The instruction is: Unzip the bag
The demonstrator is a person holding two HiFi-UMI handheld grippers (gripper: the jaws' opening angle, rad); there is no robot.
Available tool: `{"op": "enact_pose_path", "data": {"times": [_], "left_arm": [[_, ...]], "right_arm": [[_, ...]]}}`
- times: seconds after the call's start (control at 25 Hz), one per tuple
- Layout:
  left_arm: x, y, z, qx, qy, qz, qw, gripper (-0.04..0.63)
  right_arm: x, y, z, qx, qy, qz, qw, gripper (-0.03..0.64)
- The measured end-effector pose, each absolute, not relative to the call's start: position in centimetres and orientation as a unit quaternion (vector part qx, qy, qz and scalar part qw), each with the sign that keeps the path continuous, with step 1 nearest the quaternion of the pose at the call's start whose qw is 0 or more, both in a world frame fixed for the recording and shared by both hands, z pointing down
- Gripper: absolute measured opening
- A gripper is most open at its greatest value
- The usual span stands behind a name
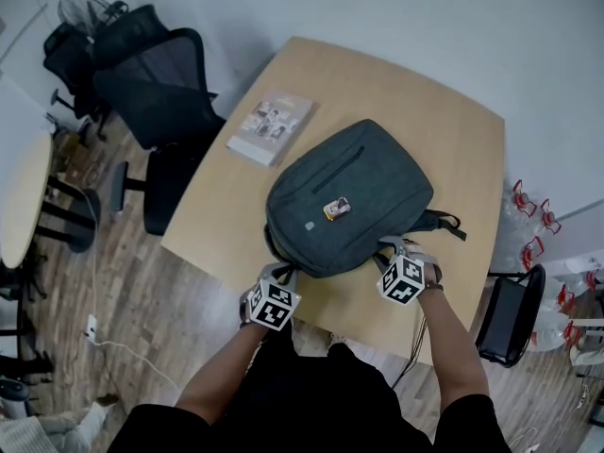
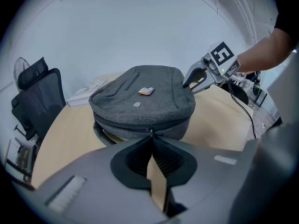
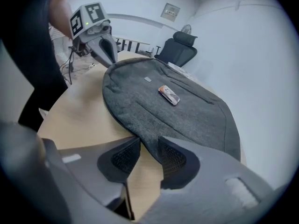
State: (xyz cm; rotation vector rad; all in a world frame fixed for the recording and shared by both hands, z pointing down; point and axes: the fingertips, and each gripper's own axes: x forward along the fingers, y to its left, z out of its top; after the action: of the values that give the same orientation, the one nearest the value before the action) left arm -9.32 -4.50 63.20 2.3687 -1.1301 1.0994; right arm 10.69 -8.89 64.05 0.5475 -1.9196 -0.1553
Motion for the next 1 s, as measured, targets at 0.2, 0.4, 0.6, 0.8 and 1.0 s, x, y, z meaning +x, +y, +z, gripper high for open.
{"op": "enact_pose_path", "data": {"times": [0.2,0.4,0.6,0.8,1.0], "left_arm": [[-8.2,-3.2,63.2,0.828,-0.387,0.376,0.149,0.028],[-5.8,-1.8,63.6,0.836,-0.374,0.367,0.166,0.028],[-5.0,-1.9,63.7,0.836,-0.38,0.354,0.176,0.028],[-5.3,-2.5,64.0,0.828,-0.391,0.362,0.174,0.028],[-7.0,-4.6,64.3,0.818,-0.41,0.364,0.174,0.028]], "right_arm": [[10.2,-9.1,63.7,0.263,-0.815,-0.022,0.516,0.118],[9.8,-8.8,63.8,0.28,-0.814,-0.005,0.509,0.117],[9.3,-8.3,63.8,0.289,-0.816,0.005,0.501,0.11],[9.4,-7.0,64.0,0.295,-0.819,0.026,0.492,0.103],[8.3,-5.3,63.9,0.32,-0.819,0.076,0.47,0.098]]}}
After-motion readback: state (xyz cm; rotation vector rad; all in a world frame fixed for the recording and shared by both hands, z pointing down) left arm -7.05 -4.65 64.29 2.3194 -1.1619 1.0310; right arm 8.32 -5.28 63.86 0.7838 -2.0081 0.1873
